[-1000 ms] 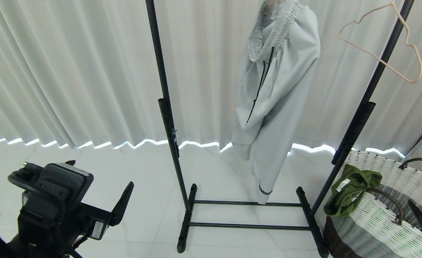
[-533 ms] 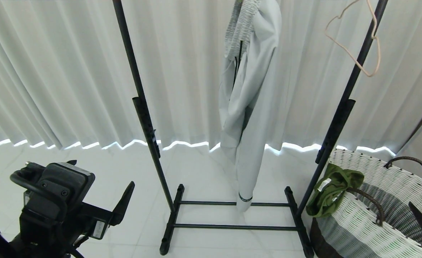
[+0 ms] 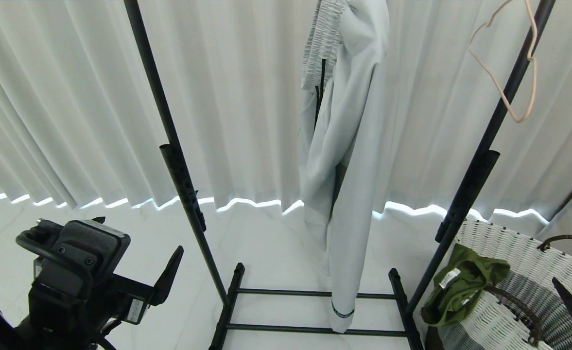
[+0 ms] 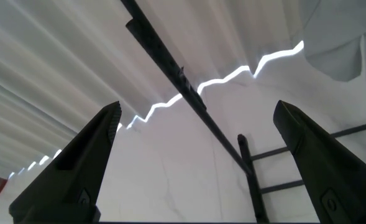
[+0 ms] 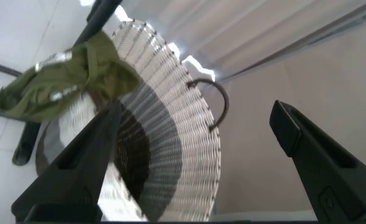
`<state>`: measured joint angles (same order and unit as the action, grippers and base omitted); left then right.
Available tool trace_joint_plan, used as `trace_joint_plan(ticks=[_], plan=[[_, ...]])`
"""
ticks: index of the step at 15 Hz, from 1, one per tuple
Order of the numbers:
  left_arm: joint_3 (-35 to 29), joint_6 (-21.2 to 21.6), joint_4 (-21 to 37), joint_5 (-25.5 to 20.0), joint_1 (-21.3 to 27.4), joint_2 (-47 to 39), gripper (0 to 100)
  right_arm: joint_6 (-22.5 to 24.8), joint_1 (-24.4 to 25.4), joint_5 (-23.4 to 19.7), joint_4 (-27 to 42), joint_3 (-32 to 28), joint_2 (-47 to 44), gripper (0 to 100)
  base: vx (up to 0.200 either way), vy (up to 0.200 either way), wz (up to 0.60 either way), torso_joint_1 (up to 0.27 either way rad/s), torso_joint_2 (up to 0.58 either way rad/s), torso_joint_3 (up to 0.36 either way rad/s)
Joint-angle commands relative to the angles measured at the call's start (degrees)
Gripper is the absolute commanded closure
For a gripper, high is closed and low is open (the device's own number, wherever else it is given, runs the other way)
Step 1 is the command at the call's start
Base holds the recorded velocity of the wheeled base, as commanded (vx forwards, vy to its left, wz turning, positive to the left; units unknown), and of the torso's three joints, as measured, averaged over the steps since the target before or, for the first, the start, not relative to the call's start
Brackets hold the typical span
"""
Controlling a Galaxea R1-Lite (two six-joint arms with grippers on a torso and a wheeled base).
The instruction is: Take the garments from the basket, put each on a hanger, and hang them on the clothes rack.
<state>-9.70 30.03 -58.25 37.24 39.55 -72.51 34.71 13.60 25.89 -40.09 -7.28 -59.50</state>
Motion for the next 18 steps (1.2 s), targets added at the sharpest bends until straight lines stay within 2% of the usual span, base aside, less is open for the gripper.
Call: trace_joint_plan(ticks=[1, 2, 5, 10, 12, 15, 18], plan=[[-0.14, 0.03, -0.02, 0.02, 0.00, -0.35, 0, -0.25, -0.07, 0.03, -0.07, 0.86, -1.32, 0, 0.200, 0.000, 0.00, 0.002, 0.00, -0.002], [-0.14, 0.03, -0.02, 0.02, 0.00, -0.53, 0, -0.43, -0.25, 0.03, -0.07, 1.04, -1.76, 0, 0.200, 0.000, 0.00, 0.002, 0.00, 0.012], [-0.14, -0.05, -0.02, 0.02, 0.00, -0.62, 0, -3.51, -4.38, -0.58, -0.07, 1.48, -7.82, 0, 0.000, 0.000, 0.00, 0.000, 0.00, 0.000], [-0.14, -0.05, -0.02, 0.02, 0.71, -0.70, 0, -13.79, -5.34, -1.72, -1.13, -2.13, -27.16, 0, 0.000, 0.000, 0.00, 0.000, 0.00, 0.000], [-0.23, -0.14, -0.02, 0.02, 0.71, -0.70, 0, -15.63, -4.99, -1.72, -3.76, -3.01, -32.34, 0, 0.000, 0.000, 0.00, 0.000, 0.00, 0.000], [-0.05, 0.03, -0.02, 0.11, 0.71, -0.70, 0, -16.16, -4.73, -1.55, -14.05, -3.27, -43.68, 0, 0.000, 0.000, 0.00, 0.000, 0.00, 0.000], [0.04, 0.03, -0.02, 0.11, 0.71, -0.88, 0, -16.07, -4.73, -1.55, -17.30, -4.59, -47.28, 0, 0.000, 0.000, 0.00, 0.000, 0.00, 0.000]])
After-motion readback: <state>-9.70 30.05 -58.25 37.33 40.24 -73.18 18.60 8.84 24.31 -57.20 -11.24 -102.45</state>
